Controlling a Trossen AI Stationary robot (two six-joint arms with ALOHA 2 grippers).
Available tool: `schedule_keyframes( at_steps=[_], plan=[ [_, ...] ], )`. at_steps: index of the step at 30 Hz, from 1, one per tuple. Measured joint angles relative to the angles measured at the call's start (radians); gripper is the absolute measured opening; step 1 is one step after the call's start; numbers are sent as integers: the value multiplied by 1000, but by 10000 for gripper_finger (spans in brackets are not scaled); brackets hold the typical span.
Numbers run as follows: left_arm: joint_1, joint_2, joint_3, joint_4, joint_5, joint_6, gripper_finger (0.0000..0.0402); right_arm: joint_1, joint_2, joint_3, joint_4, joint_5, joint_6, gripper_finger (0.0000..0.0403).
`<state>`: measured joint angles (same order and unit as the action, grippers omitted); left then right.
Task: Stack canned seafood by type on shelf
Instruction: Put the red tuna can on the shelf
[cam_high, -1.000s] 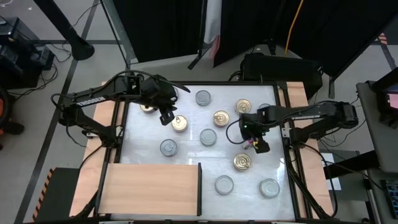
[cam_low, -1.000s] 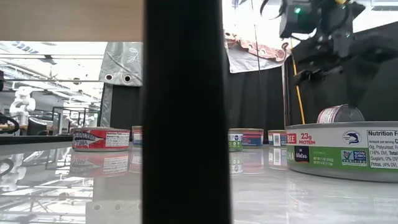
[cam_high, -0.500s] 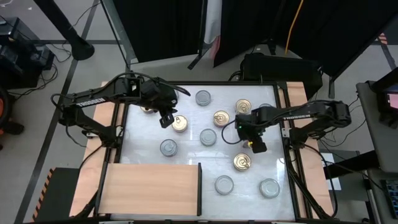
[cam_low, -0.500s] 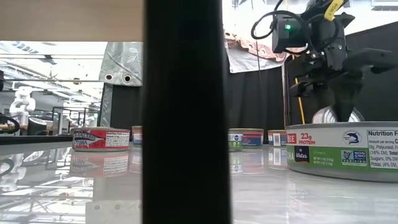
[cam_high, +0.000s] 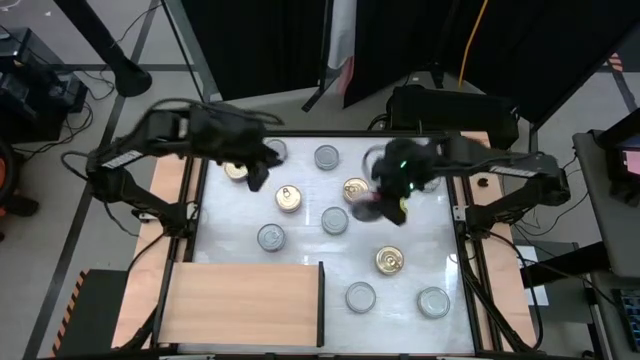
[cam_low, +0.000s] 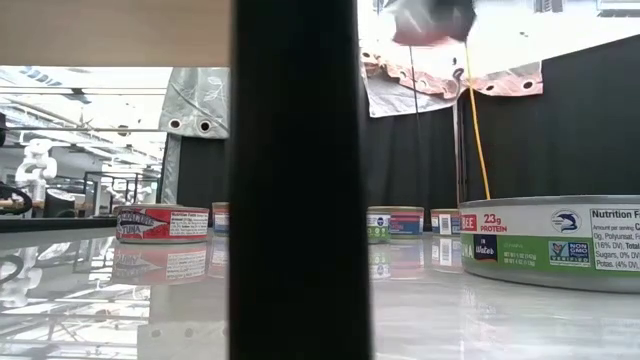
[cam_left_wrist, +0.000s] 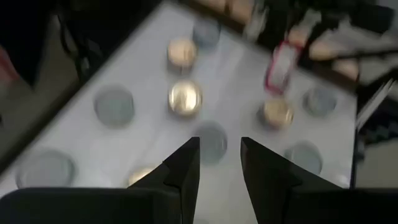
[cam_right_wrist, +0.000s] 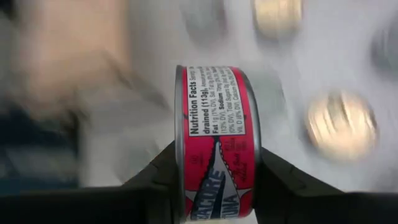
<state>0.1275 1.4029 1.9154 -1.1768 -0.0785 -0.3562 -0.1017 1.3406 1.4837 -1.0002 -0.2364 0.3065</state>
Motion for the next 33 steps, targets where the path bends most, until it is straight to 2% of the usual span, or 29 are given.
schedule_keyframes(
  at_steps=[3,7,11,14,17,21,23,26,31,33],
  plan=[
    [-14,-1,105,-18,-71,34,119,7,0,77,242,0,186,120],
    [-40,-1,215,-36,-119,114,119,37,13,95,588,2,343,123],
    [-78,-1,283,-36,-149,145,119,94,67,94,730,-10,441,124],
    [-119,-1,299,-38,-163,70,119,141,119,90,768,-9,489,125],
    [-173,-3,298,-54,-155,-74,119,185,164,90,848,-8,535,126],
    [-267,-4,298,-56,-19,-358,123,229,212,90,980,1,658,126],
    [-323,-4,298,-35,37,-481,138,252,233,90,1039,26,690,127],
    [-413,-4,298,3,35,-630,181,279,258,90,1098,77,703,127],
    [-511,1,298,-19,-211,-862,279,300,286,91,1131,150,722,127],
    [-535,12,298,-36,-223,-891,313,300,294,91,1145,163,723,127]
  ],
)
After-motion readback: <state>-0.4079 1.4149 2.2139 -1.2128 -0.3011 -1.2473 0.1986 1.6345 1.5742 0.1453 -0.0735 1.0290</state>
